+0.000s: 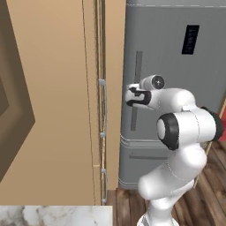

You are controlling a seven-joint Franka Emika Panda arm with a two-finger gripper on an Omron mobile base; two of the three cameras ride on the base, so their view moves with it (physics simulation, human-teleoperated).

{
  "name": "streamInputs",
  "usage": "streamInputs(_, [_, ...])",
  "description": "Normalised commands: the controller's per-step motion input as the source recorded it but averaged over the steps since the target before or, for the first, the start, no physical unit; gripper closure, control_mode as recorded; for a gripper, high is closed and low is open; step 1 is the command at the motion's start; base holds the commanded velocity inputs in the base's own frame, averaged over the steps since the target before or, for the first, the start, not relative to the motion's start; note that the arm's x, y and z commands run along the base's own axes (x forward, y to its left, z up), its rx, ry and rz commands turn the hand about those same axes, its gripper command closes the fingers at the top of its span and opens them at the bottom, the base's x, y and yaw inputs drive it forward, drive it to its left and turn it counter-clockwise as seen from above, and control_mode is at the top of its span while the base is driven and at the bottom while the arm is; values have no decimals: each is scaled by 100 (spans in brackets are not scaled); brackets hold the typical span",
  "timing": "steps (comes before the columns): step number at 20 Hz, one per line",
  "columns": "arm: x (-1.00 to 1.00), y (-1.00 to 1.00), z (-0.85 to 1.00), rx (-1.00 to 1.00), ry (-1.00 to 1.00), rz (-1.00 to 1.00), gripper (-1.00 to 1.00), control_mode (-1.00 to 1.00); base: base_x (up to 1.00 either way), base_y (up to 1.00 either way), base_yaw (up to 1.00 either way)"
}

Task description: Take the cupcake and cake from the fridge and place them on the empty tray on the dining counter.

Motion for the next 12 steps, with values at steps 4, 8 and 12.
streamInputs(4, [56, -2, -4, 0, -4, 0, -100, -100, 0, 0, 0])
streamInputs(8, [64, 0, -22, 0, -14, 0, -100, -100, 0, 0, 0])
streamInputs(12, [64, -5, -18, 0, -14, 0, -100, -100, 0, 0, 0])
